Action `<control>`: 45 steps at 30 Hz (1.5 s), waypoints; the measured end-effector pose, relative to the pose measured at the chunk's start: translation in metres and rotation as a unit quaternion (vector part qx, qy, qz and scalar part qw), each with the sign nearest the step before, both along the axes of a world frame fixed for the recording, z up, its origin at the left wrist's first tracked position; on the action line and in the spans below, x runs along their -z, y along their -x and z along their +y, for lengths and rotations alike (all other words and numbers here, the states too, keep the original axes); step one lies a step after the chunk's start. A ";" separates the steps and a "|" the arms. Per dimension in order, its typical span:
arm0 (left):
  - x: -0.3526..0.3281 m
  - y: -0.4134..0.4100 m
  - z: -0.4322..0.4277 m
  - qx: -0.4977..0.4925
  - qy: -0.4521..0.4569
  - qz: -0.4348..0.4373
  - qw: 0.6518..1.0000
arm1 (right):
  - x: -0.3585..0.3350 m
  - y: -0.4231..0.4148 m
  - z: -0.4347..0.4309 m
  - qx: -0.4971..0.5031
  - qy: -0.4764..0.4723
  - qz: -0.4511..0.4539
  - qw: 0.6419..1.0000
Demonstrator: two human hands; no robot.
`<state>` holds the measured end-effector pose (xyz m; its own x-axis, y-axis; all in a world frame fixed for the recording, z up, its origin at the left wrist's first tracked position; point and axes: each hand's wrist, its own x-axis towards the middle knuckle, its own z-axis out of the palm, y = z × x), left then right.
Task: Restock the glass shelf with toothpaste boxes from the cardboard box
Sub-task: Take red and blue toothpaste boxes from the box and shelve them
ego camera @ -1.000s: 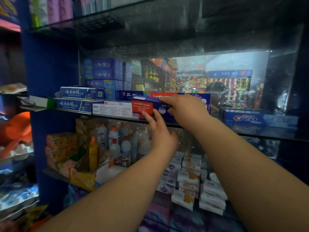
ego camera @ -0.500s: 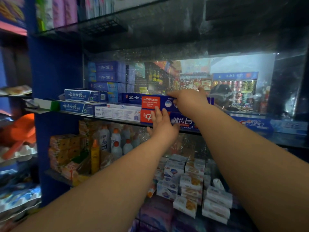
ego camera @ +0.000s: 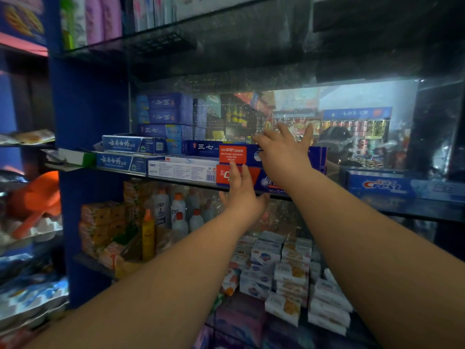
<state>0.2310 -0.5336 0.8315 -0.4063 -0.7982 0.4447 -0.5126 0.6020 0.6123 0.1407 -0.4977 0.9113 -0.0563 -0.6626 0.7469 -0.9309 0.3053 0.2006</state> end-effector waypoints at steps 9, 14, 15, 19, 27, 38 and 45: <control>0.018 -0.046 -0.018 -0.030 -0.031 0.000 0.999 | 0.032 -0.053 -0.010 -0.062 -0.049 -0.014 0.997; 0.047 -0.088 -0.031 -0.053 -0.055 -0.027 0.997 | 0.061 -0.088 -0.017 -0.111 -0.066 -0.034 0.991; 0.059 -0.099 -0.033 -0.055 -0.065 -0.029 0.996 | 0.070 -0.097 -0.020 -0.131 -0.066 -0.038 0.988; 0.120 -0.155 -0.049 -0.082 -0.125 -0.014 0.989 | 0.126 -0.131 -0.044 -0.207 -0.096 -0.077 0.971; 0.269 -0.270 -0.057 -0.156 -0.246 -0.027 0.956 | 0.296 -0.205 -0.087 -0.260 -0.235 -0.205 0.914; 0.486 -0.330 -0.024 -0.268 -0.485 0.060 0.830 | 0.547 -0.251 -0.100 -0.234 -0.482 -0.353 0.767; 0.635 -0.319 -0.016 -0.376 -0.658 0.221 0.614 | 0.690 -0.267 -0.104 -0.167 -0.642 -0.363 0.655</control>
